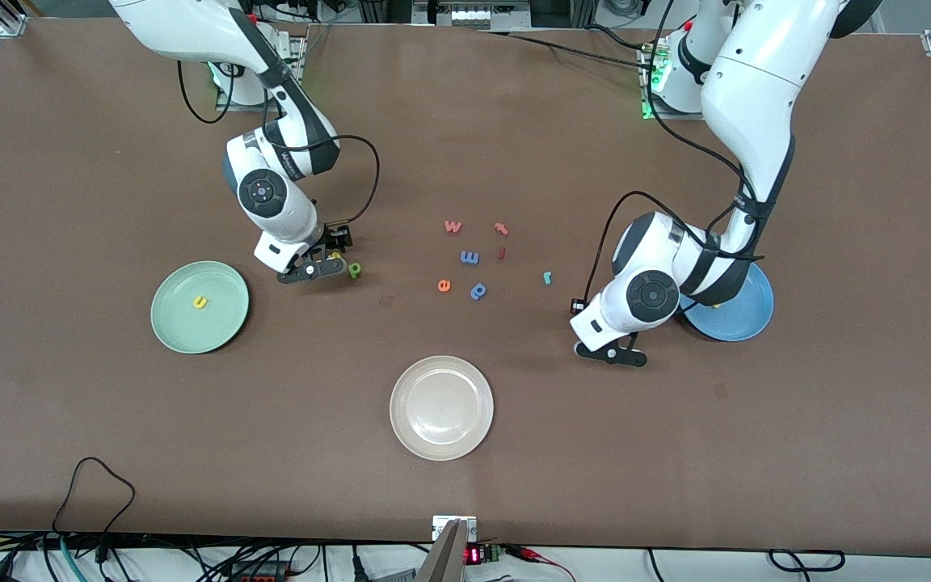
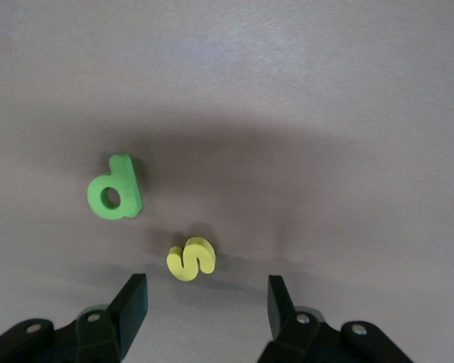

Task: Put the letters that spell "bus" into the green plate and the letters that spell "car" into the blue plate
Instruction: 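Grasp the yellow s with the right gripper while the left gripper grasps cyan letter, then release the yellow s on the green plate while the left gripper releases on blue, then grasp the green d with the right gripper while the left gripper reaches cyan letter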

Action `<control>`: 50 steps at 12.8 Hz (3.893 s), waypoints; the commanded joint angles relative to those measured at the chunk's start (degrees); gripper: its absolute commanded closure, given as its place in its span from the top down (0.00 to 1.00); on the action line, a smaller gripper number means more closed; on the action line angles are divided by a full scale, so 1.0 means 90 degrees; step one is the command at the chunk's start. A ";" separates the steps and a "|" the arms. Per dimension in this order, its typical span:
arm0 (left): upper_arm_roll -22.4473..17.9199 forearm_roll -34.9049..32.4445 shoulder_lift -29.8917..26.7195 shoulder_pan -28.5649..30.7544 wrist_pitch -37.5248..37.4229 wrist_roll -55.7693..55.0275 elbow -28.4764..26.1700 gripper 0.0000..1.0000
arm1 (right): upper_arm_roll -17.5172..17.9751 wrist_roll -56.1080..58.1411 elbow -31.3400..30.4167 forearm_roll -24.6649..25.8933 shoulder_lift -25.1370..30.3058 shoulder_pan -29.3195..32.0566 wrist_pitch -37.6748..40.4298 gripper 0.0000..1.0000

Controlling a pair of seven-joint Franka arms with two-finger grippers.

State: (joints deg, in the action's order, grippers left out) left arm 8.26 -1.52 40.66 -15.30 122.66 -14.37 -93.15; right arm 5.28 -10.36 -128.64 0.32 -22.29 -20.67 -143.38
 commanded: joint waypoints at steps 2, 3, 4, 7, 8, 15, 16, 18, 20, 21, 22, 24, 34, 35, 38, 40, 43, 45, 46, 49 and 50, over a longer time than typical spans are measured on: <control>-0.0009 -0.0114 0.0140 -0.0028 0.0159 0.0015 0.0076 0.47 | 0.0039 0.0135 -0.0062 0.0149 -0.0004 -0.0028 -0.0114 0.65; -0.0009 -0.0124 0.0170 -0.0028 0.0179 0.0015 0.0076 0.48 | 0.0039 0.0125 -0.0052 0.0275 -0.0033 -0.0028 -0.0133 0.63; -0.0009 -0.0114 0.0179 -0.0028 0.0179 0.0015 0.0076 0.49 | 0.0039 0.0135 -0.0062 0.0305 -0.0072 -0.0028 -0.0211 0.60; 0.0001 -0.0114 0.0228 -0.0028 0.0189 0.0005 0.0076 0.50 | 0.0039 0.0125 -0.0043 0.0316 -0.0160 -0.0135 -0.0426 0.60; 0.0010 -0.0114 0.0228 -0.0028 0.0189 0.0015 0.0066 0.50 | 0.0039 0.0125 -0.0023 0.0306 -0.0179 -0.0135 -0.0436 0.60; 0.0030 -0.0055 0.0277 -0.0028 0.0326 0.0005 -0.0061 0.50 | 0.0039 0.0145 -0.0013 0.0316 -0.0179 -0.0135 -0.0436 0.21; 0.0030 -0.0055 0.0277 -0.0028 0.0326 0.0005 -0.0061 0.48 | 0.0029 0.0145 -0.0004 0.0316 -0.0179 -0.0135 -0.0436 0.20; 0.0030 -0.0055 0.0287 -0.0028 0.0326 0.0005 -0.0061 0.41 | 0.0010 0.0222 0.0035 0.0316 -0.0131 -0.0077 -0.0397 0.15; 0.0030 -0.0055 0.0336 -0.0028 0.0326 0.0005 -0.0070 0.34 | -0.0097 0.0514 0.0074 0.0316 0.0102 0.0146 -0.0368 0.14; 0.0020 -0.0055 0.0365 -0.0028 0.0326 0.0005 -0.0070 0.29 | -0.0117 0.0709 0.0075 0.0325 0.0268 0.0447 -0.0358 0.12; 0.0020 -0.0065 0.0355 -0.0028 0.0316 0.0015 -0.0070 0.23 | -0.0137 0.0962 0.0084 0.0325 0.0395 0.0789 -0.0261 0.12; 0.0020 -0.0065 0.0220 0.0059 0.0180 0.0035 -0.0061 0.18 | -0.0147 0.1402 0.0133 0.0325 0.0514 0.1443 -0.0202 0.12; -0.0009 -0.0143 -0.1188 0.2538 -0.1648 0.0795 -0.0958 0.19 | -0.0235 0.1630 0.0280 0.0452 0.0377 0.2054 -0.0202 1.00; -0.0009 -0.0143 -0.1197 0.2714 -0.1395 0.1028 -0.1143 0.19 | -0.0235 0.1329 0.0280 0.0443 0.0406 0.1830 -0.0192 1.00; -0.0009 -0.0143 -0.1197 0.3076 -0.0382 0.1128 -0.1952 0.21 | -0.0235 0.0149 0.0474 0.0452 0.0358 0.0913 -0.0182 1.00; -0.0019 -0.0143 -0.1168 0.3097 0.0003 0.1245 -0.2141 0.27 | -0.0235 -0.0245 0.0669 0.0452 0.0183 0.0336 -0.0046 0.90; 0.0010 -0.0143 -0.1323 0.3097 -0.0065 0.1246 -0.1995 0.64 | -0.0196 -0.1024 0.0952 0.0394 -0.0168 -0.0241 -0.0036 0.61; 0.0175 -0.0134 -0.1509 0.3068 -0.0569 0.1236 -0.1693 0.68 | -0.0196 -0.1475 0.1138 0.0394 -0.0432 -0.0525 -0.0036 0.59; 0.0370 -0.0133 -0.1578 0.3058 -0.0998 0.1159 -0.1479 0.67 | -0.0196 -0.1534 0.1149 0.0394 -0.0491 -0.0603 -0.0036 0.59; 0.1218 -0.0114 -0.1520 0.2980 -0.1452 0.1167 -0.1184 0.59 | -0.0196 -0.1535 0.1139 0.0403 -0.0570 -0.0692 0.0051 0.59; 0.1521 -0.0104 -0.1355 0.2922 -0.1423 0.1148 -0.1135 0.59 | -0.0196 -0.1545 0.1129 0.0403 -0.0570 -0.0721 0.0168 0.59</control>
State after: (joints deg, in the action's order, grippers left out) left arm 17.76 -1.76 26.53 11.58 110.52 -4.01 -104.28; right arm 3.79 -23.23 -119.44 3.55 -27.23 -26.48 -144.24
